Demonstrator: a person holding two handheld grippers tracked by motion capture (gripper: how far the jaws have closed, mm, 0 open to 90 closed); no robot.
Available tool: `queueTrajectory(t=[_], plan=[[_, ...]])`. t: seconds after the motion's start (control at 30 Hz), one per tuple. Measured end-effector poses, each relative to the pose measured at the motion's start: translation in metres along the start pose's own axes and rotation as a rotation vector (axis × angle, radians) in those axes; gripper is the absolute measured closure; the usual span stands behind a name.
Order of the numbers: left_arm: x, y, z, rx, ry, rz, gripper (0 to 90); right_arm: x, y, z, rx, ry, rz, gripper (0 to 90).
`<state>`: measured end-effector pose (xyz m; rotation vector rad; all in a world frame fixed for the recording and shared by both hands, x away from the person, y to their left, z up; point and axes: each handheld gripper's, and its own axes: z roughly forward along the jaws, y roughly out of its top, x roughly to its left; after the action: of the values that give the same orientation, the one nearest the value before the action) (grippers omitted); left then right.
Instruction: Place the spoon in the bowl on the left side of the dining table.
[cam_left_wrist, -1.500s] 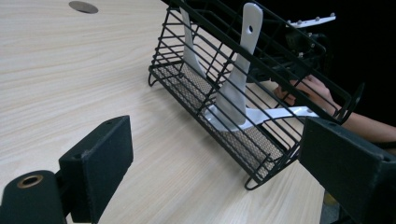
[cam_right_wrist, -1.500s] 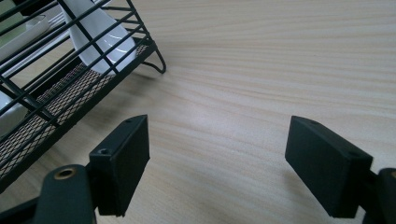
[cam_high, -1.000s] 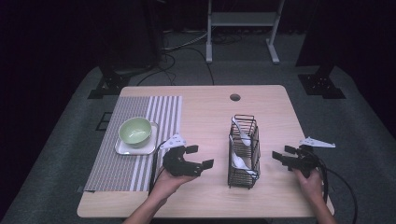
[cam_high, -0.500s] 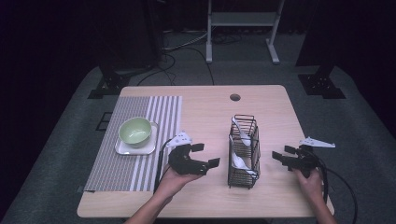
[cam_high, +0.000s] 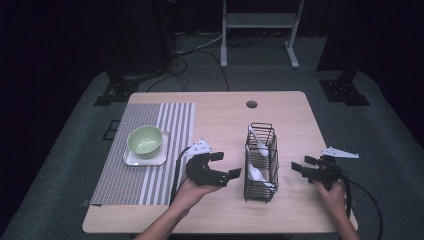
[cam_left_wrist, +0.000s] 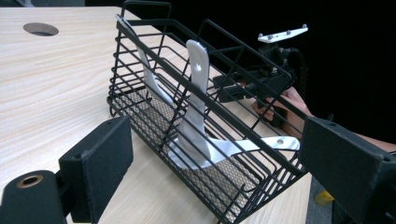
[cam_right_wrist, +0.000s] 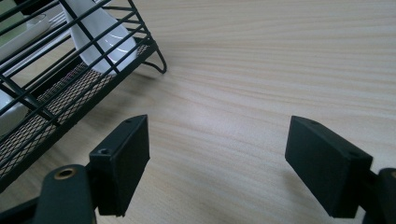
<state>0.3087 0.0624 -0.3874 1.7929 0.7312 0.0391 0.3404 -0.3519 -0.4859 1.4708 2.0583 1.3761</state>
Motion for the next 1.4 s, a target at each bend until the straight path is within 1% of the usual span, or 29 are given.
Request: queueTrajectory(t=[0.27,0.43,0.7,0.97,1.0,1.03,1.33,1.37,1.4], plan=[[-0.003,0.005,0.006,0.004,0.000,0.008,9.2,0.000,0.000,0.000,-0.001,0.001,0.000,20.8],[-0.004,0.008,0.009,0.004,-0.010,-0.002,9.4,0.000,0.000,0.000,0.000,0.002,-0.001,20.8],[-0.008,0.013,0.014,0.008,-0.013,0.008,9.4,0.000,0.000,0.000,0.001,0.001,-0.001,20.8],[-0.006,0.015,0.020,0.011,-0.009,0.005,9.7,0.000,0.000,0.000,0.001,0.002,0.000,20.8],[-0.006,0.015,0.020,0.009,-0.011,0.005,9.9,0.000,0.000,0.000,0.001,0.002,0.000,20.8],[-0.006,0.015,0.021,0.007,-0.012,0.006,12.8,0.000,0.000,0.000,0.001,0.002,0.000,20.8],[-0.003,0.019,0.027,0.016,0.006,0.012,13.7,0.000,0.000,0.000,-0.001,0.004,0.001,20.8],[-0.003,0.020,0.027,0.017,0.006,0.015,14.0,0.000,0.000,0.000,-0.001,0.004,0.000,20.8],[-0.003,0.020,0.028,0.014,0.004,0.016,16.4,0.000,0.000,0.000,-0.001,0.005,0.000,20.8]])
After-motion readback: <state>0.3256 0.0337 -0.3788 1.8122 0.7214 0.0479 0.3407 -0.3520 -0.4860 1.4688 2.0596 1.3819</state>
